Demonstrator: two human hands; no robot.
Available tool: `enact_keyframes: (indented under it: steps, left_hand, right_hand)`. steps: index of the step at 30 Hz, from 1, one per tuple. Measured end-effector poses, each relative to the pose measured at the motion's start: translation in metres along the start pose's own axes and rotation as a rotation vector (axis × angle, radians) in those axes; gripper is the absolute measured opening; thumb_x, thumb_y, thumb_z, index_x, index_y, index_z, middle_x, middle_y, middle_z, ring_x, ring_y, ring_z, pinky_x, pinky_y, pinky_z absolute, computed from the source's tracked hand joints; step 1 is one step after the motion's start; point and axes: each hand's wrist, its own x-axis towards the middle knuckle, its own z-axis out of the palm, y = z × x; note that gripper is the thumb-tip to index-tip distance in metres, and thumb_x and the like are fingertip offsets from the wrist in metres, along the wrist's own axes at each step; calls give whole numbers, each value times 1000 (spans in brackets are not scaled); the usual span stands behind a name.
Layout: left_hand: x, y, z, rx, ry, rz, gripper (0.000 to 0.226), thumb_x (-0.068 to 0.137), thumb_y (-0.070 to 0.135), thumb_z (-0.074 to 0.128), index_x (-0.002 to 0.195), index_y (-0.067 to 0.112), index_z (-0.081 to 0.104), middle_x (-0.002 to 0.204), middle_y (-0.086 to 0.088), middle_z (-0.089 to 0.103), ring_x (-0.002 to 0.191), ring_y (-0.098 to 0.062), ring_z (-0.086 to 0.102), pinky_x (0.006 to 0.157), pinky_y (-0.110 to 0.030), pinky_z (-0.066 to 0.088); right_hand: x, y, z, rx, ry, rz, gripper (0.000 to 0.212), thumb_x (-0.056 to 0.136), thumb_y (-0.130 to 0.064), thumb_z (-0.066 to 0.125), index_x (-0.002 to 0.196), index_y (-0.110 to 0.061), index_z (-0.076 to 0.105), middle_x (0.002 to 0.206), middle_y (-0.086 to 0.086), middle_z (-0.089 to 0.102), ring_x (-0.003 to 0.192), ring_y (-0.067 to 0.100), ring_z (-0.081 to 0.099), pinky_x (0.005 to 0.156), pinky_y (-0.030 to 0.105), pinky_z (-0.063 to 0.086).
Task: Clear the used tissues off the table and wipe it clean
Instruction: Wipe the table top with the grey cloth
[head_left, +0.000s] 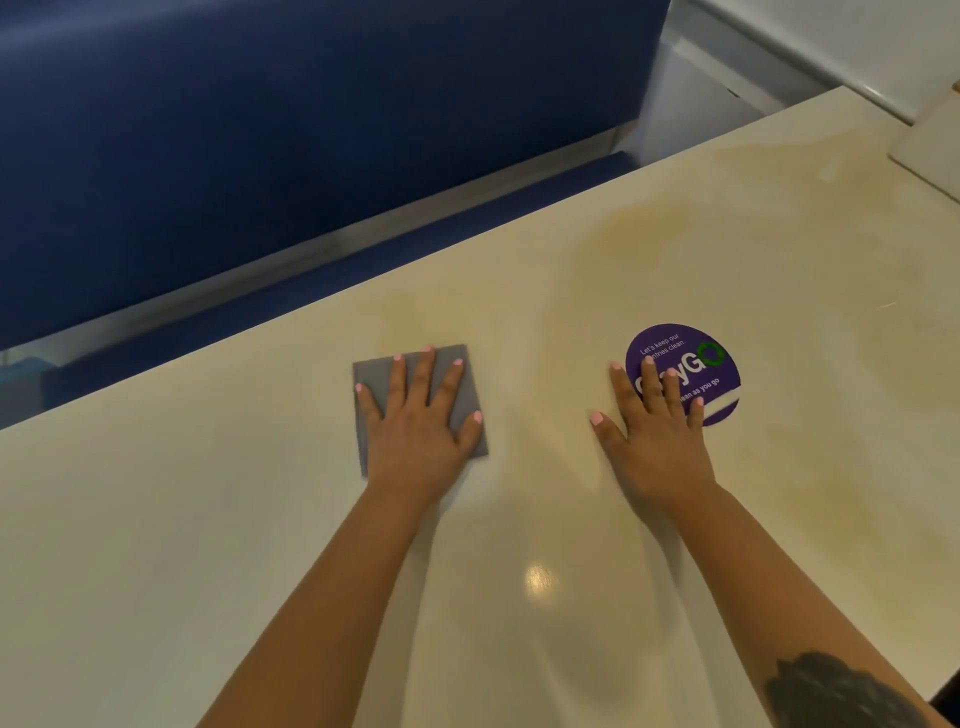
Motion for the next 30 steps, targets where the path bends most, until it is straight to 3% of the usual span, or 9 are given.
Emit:
enact_keyframes:
  steps: [5,8,9,11,13,19,25,30]
  left_hand:
    - [-37,8,5,-28,7,-18,68,83,58,-1,147,34,-7,158,0,-8,145,-28,-10,109,-61,-9]
    - [-43,41,7,-47,-10,104,65,87,56,21,146,28,24,155,-5,22,142,-33,17,105,-64,5]
    - [-36,48,8,-31,-3,132,66,87,56,20,146,28,24,155,-5,21,143,-33,16,106,-64,3]
    - [-13,53,6,-7,-27,154,69,85,59,6,149,33,4,159,-2,-1,145,-30,-6,108,-63,-11]
    - [12,47,1,-10,-55,141,67,86,61,2,147,35,-10,157,2,-16,143,-26,-19,106,-62,-16]
    - [24,-8,-10,-19,-31,-74,63,94,57,14,148,34,-11,158,2,-13,144,-26,-12,111,-61,-6]
    - [-11,19,-4,-24,-77,-31,67,80,58,-12,141,34,-24,151,3,-30,141,-28,-24,107,-63,-15]
    - [43,24,-10,-18,-69,31,63,95,57,14,147,34,-13,156,2,-19,143,-26,-19,110,-63,-9]
  right_hand:
    - [2,1,2,-21,-6,4,66,90,-64,0,148,-35,-12,159,0,-13,145,24,-15,115,47,-8]
    - [2,1,1,-19,-3,9,70,85,-63,-1,148,-34,-12,159,-1,-12,145,24,-15,115,46,-8]
    - [2,0,1,-25,0,8,69,86,-63,-1,148,-34,-13,159,-1,-13,145,24,-15,115,46,-8]
    - [0,0,1,-27,5,6,66,90,-64,0,147,-35,-14,158,-2,-14,145,23,-16,115,44,-9]
    - [0,0,1,-11,7,13,65,91,-63,3,147,-36,-13,158,-3,-13,145,21,-16,115,43,-10]
    - [2,1,4,-19,10,20,69,84,-65,-2,146,-38,-13,159,-4,-12,145,21,-16,115,44,-10]
    - [2,2,6,-19,25,24,71,79,-69,-9,143,-40,-18,158,-4,-13,145,20,-16,113,42,-12]
    - [2,1,4,-9,23,34,68,84,-67,1,145,-39,-14,158,-5,-12,145,19,-16,114,41,-12]
